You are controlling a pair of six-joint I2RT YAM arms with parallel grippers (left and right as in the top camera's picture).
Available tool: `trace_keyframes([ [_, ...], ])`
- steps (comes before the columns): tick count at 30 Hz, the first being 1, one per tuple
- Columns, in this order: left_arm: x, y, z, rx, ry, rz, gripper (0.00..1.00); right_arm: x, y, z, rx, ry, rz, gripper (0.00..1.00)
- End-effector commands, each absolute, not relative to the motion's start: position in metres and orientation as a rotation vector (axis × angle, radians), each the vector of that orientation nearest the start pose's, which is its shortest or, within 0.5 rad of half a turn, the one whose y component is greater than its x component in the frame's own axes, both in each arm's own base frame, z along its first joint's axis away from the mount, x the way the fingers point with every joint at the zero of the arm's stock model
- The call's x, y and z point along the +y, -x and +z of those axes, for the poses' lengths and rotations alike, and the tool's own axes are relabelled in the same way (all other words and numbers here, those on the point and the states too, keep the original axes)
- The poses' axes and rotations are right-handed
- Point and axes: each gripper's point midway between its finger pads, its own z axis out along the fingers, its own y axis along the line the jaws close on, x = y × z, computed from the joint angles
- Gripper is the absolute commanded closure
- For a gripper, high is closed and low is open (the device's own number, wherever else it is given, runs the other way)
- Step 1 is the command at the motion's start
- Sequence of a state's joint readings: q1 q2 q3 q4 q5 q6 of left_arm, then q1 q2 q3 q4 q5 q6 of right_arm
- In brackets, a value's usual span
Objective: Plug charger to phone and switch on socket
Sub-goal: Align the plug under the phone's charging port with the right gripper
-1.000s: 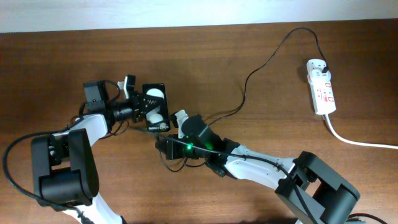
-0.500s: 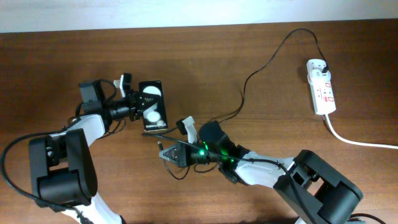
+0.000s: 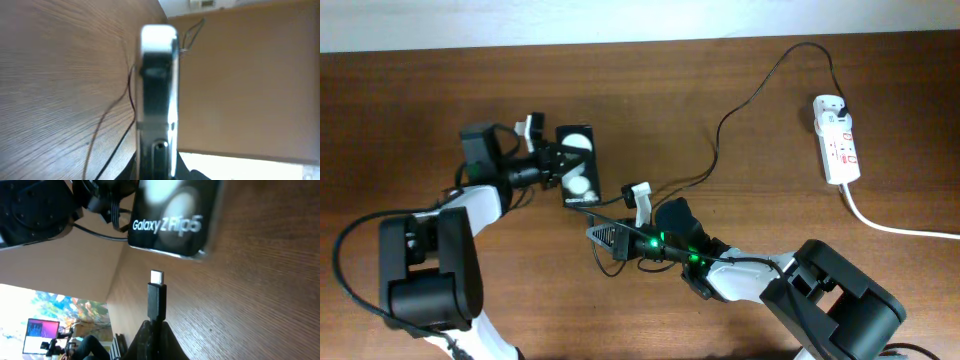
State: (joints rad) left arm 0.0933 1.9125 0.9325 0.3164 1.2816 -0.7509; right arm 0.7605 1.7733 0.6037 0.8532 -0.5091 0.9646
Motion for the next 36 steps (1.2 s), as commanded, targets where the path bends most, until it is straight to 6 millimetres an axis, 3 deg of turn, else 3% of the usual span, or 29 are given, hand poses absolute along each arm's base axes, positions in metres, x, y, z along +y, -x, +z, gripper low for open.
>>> trace_keyframes([
  [1,-0.1428,-0.3974,0.1361,2.169,0.087,-1.837,1.0,0.3615,-0.2584,0.1067,2.181,0.2,1.57,0.96],
  [36,-0.1415,-0.3999,0.1343,2.182,0.134,-1.833,1.0,0.359,-0.262,0.1019,2.169,0.239,1.505,0.96],
])
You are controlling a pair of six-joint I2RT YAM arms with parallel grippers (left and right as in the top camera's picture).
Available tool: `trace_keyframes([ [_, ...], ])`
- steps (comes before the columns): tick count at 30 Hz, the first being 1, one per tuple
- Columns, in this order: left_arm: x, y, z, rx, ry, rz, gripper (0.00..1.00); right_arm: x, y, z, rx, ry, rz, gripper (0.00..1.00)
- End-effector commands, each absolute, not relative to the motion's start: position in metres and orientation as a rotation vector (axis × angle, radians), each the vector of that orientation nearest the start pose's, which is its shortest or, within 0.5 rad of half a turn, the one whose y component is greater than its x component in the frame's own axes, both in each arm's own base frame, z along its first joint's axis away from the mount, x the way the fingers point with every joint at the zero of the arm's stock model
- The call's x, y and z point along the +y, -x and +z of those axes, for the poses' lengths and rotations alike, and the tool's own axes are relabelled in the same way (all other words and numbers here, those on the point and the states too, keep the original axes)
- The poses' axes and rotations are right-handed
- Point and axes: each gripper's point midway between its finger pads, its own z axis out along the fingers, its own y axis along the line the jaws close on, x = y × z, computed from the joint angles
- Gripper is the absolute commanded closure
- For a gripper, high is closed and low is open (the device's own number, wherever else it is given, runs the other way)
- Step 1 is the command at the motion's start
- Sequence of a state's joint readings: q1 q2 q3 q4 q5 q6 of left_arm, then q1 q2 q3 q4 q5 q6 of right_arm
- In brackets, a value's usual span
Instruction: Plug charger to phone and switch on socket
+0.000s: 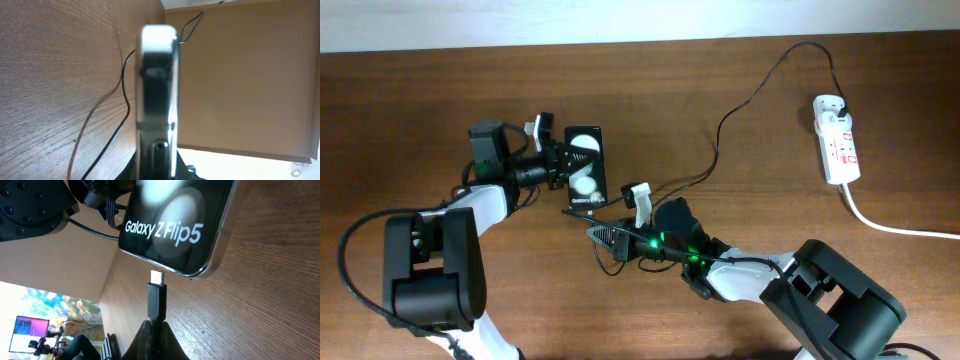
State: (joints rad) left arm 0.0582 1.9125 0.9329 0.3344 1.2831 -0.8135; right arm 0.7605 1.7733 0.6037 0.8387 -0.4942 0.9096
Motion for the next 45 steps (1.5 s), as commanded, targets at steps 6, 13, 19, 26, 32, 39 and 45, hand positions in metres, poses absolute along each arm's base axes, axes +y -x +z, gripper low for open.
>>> trace_keyframes([
  [6,-0.142,-0.4,0.134,2.181,0.134,-1.832,1.0,0.359,-0.262,0.102,2.17,0.239,1.504,0.96],
  [13,-0.142,-0.4,0.134,2.181,0.134,-1.832,1.0,0.358,-0.262,0.098,2.19,0.23,1.493,0.96],
  [19,-0.142,-0.4,0.134,2.181,0.134,-1.832,1.0,0.358,-0.262,0.098,2.19,0.231,1.494,0.96],
  [26,-0.141,-0.4,0.134,2.181,0.134,-1.831,1.0,0.359,-0.262,0.099,2.182,0.24,1.497,0.96],
  [32,-0.141,-0.401,0.134,2.181,0.135,-1.821,1.0,0.364,-0.262,0.11,2.147,0.286,1.525,0.96],
  [39,-0.141,-0.401,0.134,2.179,0.127,-1.819,1.0,0.364,-0.266,0.112,2.126,0.272,1.513,0.96],
  [45,-0.141,-0.401,0.134,2.179,0.127,-1.819,1.0,0.362,-0.271,0.112,2.121,0.244,1.485,0.96],
])
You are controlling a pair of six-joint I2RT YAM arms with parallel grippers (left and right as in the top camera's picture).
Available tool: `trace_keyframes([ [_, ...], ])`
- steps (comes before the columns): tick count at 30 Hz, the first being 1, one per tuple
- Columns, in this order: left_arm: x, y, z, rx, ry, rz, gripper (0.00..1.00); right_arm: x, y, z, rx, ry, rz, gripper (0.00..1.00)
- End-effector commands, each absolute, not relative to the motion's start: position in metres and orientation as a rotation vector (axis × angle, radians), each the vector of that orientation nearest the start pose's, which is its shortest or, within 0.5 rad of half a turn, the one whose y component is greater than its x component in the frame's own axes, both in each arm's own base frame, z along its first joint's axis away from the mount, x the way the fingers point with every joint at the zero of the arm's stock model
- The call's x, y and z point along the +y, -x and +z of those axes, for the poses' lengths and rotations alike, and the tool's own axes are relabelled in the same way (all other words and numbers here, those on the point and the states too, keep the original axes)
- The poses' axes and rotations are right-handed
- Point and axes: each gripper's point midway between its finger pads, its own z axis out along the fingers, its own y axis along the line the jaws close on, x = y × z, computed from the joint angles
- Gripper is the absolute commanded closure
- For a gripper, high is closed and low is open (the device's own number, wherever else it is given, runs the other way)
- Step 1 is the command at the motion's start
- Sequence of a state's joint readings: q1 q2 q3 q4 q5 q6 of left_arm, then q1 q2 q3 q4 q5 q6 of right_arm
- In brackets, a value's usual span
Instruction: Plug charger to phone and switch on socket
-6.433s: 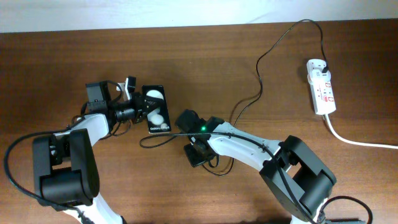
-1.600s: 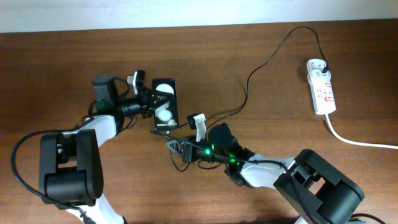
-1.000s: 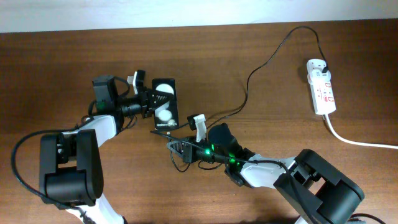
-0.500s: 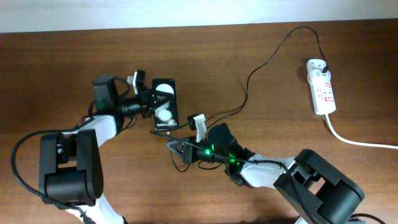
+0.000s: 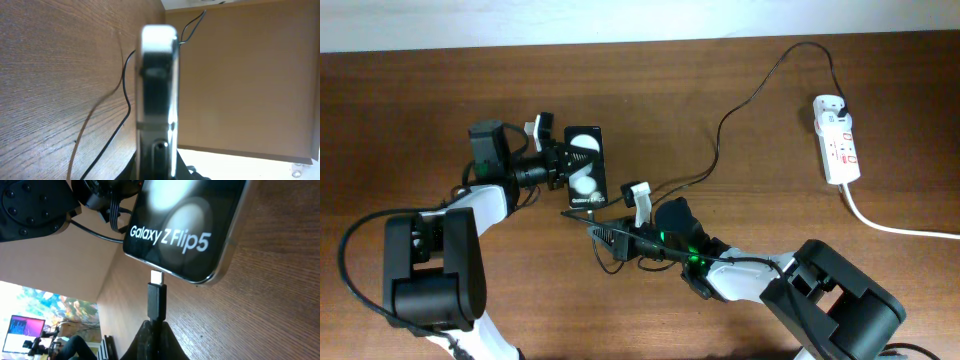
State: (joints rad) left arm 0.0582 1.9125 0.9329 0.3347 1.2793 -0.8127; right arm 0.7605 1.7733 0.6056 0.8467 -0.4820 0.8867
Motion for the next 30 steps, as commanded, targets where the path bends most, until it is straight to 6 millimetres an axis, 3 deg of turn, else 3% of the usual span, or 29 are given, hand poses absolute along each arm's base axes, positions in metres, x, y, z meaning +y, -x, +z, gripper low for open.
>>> trace_keyframes([
  [1,-0.141,-0.401,0.134,2.179,0.127,-1.819,1.0,0.362,-0.271,0.112,2.12,0.244,1.485,0.96],
  [8,-0.141,-0.401,0.134,2.179,0.127,-1.818,1.0,0.365,-0.268,0.118,2.094,0.274,1.518,0.96],
  [20,-0.141,-0.4,0.134,2.188,0.159,-1.839,1.0,0.362,-0.269,0.11,2.134,0.249,1.489,0.96],
  [25,-0.141,-0.401,0.134,2.188,0.158,-1.837,1.0,0.366,-0.265,0.122,2.08,0.296,1.541,0.96],
  [30,-0.141,-0.4,0.134,2.188,0.159,-1.839,1.0,0.363,-0.269,0.114,2.113,0.259,1.501,0.96],
])
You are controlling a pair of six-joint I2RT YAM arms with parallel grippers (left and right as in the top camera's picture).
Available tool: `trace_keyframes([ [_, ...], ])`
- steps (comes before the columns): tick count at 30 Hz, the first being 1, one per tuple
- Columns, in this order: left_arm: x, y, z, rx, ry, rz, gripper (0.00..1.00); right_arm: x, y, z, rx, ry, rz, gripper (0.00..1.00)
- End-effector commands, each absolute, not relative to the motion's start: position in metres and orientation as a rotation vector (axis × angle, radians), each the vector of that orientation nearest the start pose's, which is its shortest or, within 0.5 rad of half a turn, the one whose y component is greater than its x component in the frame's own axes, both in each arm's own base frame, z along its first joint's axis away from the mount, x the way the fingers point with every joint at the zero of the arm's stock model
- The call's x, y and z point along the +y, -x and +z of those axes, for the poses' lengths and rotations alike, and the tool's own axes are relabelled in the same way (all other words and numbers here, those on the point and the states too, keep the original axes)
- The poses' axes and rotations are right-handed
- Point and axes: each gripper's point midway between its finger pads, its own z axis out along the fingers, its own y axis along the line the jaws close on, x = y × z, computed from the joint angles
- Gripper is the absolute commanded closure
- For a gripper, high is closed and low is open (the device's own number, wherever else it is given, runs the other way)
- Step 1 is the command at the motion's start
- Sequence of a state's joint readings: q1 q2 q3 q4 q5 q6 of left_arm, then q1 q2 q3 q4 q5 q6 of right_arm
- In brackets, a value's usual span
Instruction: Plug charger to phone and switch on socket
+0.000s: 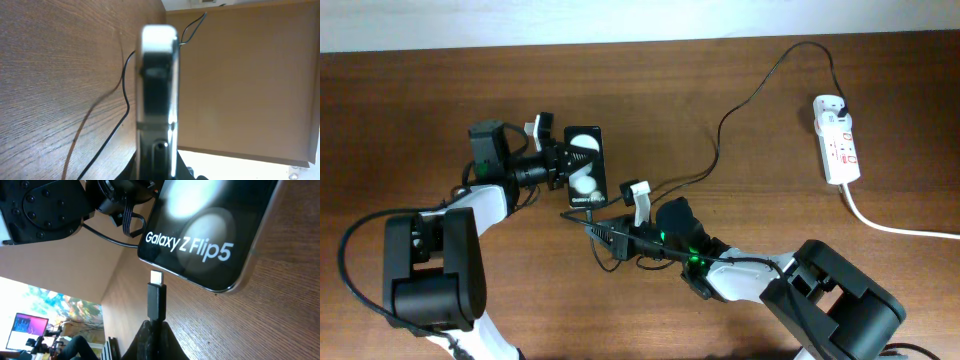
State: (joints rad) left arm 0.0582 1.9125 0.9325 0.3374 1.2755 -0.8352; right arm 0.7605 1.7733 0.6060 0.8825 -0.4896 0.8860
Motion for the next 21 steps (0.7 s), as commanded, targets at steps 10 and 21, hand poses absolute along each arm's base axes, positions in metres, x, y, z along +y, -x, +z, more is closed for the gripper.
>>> trace_keyframes([
  [10,-0.1417,-0.3996,0.1346,2.187,0.153,-1.846,1.0,0.3621,-0.2717,0.1128,2.117,0.244,1.486,0.96],
  [21,-0.1417,-0.3996,0.1346,2.187,0.153,-1.845,1.0,0.3605,-0.2756,0.1122,2.113,0.223,1.465,0.96],
])
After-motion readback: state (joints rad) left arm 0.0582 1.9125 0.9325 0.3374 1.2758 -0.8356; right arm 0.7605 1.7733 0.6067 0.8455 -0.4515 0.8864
